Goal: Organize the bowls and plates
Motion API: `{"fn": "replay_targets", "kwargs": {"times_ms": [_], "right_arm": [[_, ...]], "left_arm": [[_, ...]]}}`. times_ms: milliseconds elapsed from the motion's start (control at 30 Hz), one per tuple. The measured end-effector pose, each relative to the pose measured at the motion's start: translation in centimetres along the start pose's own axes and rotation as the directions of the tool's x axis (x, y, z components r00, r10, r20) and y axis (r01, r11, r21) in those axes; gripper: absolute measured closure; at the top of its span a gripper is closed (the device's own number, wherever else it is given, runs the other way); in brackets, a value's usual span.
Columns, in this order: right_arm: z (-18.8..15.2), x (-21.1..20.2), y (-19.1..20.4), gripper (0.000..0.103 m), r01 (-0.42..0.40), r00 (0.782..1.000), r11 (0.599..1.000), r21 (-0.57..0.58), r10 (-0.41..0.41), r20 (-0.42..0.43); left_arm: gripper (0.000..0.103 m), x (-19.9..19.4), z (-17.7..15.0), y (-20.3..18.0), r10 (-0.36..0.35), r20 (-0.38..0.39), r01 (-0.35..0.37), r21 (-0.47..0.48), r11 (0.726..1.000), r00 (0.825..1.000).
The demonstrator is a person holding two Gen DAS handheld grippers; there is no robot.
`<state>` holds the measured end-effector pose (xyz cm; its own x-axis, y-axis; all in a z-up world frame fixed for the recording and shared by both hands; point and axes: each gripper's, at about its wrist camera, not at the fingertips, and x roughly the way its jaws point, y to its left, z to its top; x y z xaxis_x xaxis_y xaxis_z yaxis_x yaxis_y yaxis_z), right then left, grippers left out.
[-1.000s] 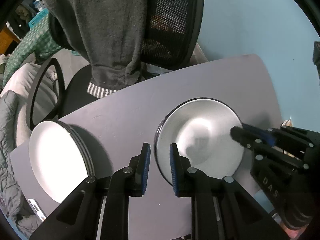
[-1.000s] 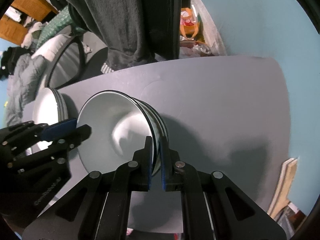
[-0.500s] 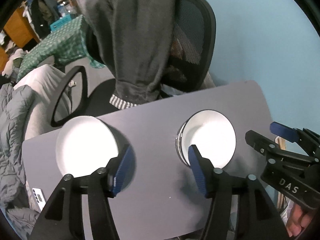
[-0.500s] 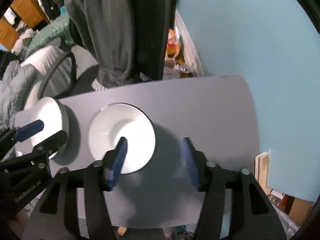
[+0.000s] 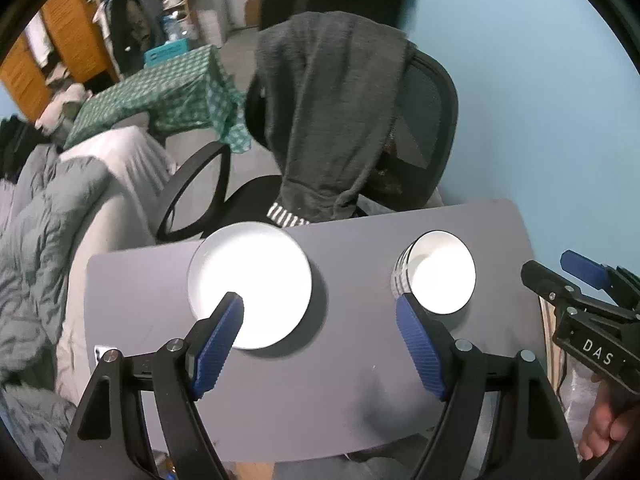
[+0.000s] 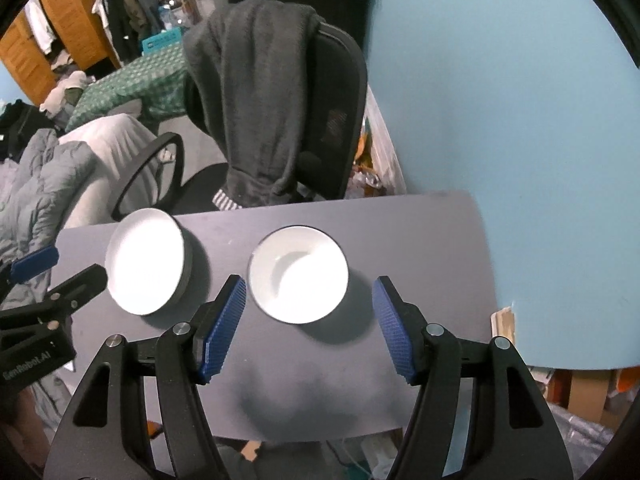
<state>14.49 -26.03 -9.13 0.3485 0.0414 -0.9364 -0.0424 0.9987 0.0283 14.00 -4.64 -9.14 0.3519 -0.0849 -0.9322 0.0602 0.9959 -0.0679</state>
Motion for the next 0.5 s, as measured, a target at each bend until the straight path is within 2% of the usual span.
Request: {"fn": "replay_targets", "kwargs": {"times_ms": [267, 500], "right_arm": [[-0.7, -2.1, 2.3, 0.038, 0.005, 1.000, 1.000, -0.011, -0.005, 0.024], [-1.3, -3.6, 3.0, 0.038, 0.015, 0.999, 1.000, 0.013, -0.016, 0.044]], "left_arm": [[0.023, -2.1, -1.7, 2.5, -0.008, 0.002, 0.008, -0.046, 0.999, 1.000], [0.023, -3.5, -2.2, 2.4, -0.031, 0.012, 0.032, -0.026, 0.999, 0.999]]}}
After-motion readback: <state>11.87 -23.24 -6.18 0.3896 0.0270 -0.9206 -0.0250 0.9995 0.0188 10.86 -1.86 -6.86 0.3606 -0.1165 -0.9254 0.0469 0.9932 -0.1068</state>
